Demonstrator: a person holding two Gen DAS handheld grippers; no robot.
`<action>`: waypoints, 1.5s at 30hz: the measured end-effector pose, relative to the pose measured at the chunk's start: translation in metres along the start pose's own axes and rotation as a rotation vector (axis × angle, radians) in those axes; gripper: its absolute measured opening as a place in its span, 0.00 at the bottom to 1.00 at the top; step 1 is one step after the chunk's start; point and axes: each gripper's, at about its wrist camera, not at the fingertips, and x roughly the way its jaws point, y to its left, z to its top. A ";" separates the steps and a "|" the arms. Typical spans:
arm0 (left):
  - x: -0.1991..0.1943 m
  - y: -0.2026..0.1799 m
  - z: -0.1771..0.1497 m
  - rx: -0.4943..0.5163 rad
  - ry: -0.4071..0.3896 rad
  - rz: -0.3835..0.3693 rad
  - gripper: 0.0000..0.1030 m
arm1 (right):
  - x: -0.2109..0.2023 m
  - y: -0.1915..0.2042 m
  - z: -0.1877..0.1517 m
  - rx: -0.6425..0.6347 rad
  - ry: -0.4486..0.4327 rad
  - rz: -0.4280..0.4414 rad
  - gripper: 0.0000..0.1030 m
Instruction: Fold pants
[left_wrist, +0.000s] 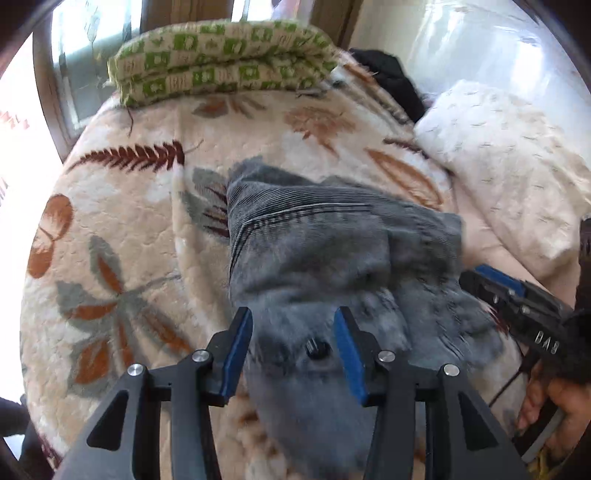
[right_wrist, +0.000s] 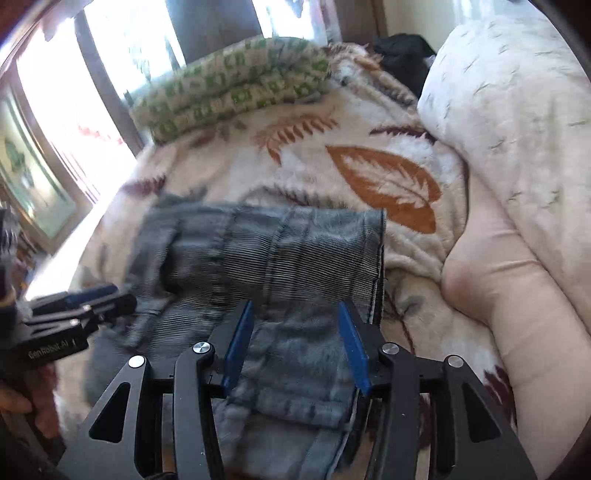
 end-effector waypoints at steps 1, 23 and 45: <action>-0.006 -0.004 -0.007 0.009 -0.007 -0.007 0.49 | -0.012 0.002 -0.003 0.012 -0.011 0.020 0.46; -0.009 -0.002 -0.035 -0.022 -0.019 0.011 0.81 | -0.014 0.009 -0.022 0.013 -0.068 -0.010 0.78; 0.062 0.032 0.009 -0.112 0.042 -0.078 0.87 | 0.056 -0.039 -0.010 0.191 0.061 0.085 0.74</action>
